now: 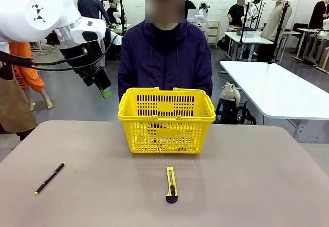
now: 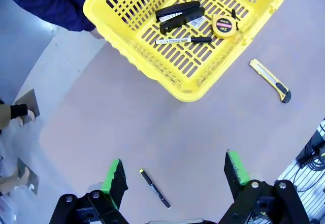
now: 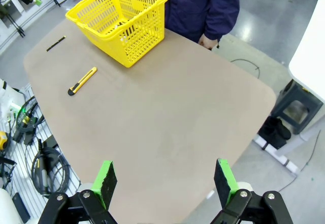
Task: Place the items the person wants into the basket.
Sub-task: Pick up the item the person points to and place it in the Market Basket.
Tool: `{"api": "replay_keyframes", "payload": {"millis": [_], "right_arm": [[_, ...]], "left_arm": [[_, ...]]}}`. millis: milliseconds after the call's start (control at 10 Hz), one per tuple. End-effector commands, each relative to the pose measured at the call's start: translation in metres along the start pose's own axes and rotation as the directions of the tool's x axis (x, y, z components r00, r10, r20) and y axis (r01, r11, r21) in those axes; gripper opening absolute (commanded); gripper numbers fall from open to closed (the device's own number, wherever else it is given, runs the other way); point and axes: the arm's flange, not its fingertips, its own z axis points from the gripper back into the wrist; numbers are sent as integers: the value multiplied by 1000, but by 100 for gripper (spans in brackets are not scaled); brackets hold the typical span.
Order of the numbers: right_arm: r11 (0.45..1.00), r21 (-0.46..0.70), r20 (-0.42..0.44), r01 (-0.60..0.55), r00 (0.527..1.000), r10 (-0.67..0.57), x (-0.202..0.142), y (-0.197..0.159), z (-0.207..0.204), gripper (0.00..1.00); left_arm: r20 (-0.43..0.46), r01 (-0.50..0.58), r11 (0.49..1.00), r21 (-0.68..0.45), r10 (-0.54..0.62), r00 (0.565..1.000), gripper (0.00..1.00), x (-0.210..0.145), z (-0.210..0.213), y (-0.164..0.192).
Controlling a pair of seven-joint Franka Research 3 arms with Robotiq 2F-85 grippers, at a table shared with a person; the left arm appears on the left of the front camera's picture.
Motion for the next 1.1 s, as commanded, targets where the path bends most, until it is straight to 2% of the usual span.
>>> {"api": "replay_keyframes", "payload": {"millis": [0, 1000], "right_arm": [[1000, 7, 31, -12, 999, 12, -1, -1, -1, 100], [1000, 7, 31, -12, 999, 12, -1, -1, -1, 100]], "left_arm": [[7, 7, 1000, 5, -7, 1000, 100, 2, 6, -3], [6, 8, 1000, 1, -8, 1000, 100, 3, 3, -3]]}}
